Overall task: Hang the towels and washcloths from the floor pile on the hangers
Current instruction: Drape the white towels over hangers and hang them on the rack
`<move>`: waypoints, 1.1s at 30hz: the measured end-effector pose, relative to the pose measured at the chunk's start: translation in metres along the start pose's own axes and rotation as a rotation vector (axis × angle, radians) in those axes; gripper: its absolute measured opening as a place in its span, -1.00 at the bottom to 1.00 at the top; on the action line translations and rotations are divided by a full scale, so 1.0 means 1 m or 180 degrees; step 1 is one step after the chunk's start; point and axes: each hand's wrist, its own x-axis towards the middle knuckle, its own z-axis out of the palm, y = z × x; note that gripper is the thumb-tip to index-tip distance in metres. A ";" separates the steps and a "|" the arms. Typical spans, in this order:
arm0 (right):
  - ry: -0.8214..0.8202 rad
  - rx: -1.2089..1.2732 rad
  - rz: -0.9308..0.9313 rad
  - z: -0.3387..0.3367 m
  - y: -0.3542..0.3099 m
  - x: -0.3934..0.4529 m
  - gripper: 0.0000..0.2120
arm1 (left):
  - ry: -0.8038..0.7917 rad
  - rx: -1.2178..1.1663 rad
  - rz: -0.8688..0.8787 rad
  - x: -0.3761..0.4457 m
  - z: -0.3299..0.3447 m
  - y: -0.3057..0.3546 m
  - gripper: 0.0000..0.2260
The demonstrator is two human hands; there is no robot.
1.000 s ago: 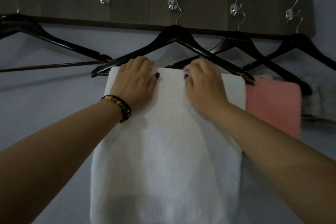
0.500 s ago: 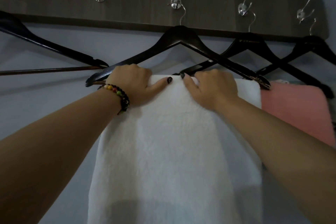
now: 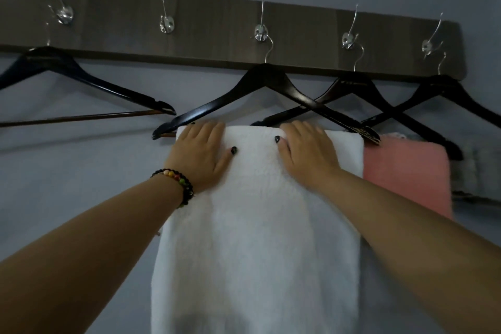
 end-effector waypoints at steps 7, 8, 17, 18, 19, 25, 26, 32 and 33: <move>-0.1014 0.0278 -0.0049 -0.060 -0.011 -0.029 -0.49 | -0.0847 -0.0036 -0.0289 -0.036 -0.061 0.011 -0.35; -0.1164 0.0307 -0.0039 -0.066 -0.013 -0.034 -0.48 | -0.0981 0.0011 -0.0256 -0.043 -0.068 0.011 -0.36; -0.1698 0.0541 -0.0044 -0.111 -0.047 -0.066 -0.37 | -0.1449 0.0165 -0.0426 -0.102 -0.133 0.006 -0.34; -0.1739 0.0557 -0.0050 -0.117 -0.054 -0.068 -0.36 | -0.1500 0.0196 -0.0425 -0.110 -0.140 0.004 -0.34; -0.1778 0.0580 -0.0067 -0.122 -0.062 -0.069 -0.35 | -0.1555 0.0227 -0.0426 -0.118 -0.147 0.001 -0.33; -0.1925 0.0859 -0.0131 -0.155 -0.130 -0.070 -0.34 | -0.1749 0.0221 -0.0459 -0.165 -0.191 -0.036 -0.33; -0.1931 0.0897 -0.0146 -0.160 -0.145 -0.072 -0.34 | -0.1777 0.0211 -0.0452 -0.174 -0.198 -0.045 -0.33; -0.2038 0.1220 -0.0118 -0.174 -0.247 -0.088 -0.35 | -0.2003 0.0125 -0.0367 -0.246 -0.246 -0.103 -0.33; -0.2062 0.1305 -0.0077 -0.175 -0.266 -0.091 -0.35 | -0.2055 0.0092 -0.0359 -0.259 -0.256 -0.114 -0.33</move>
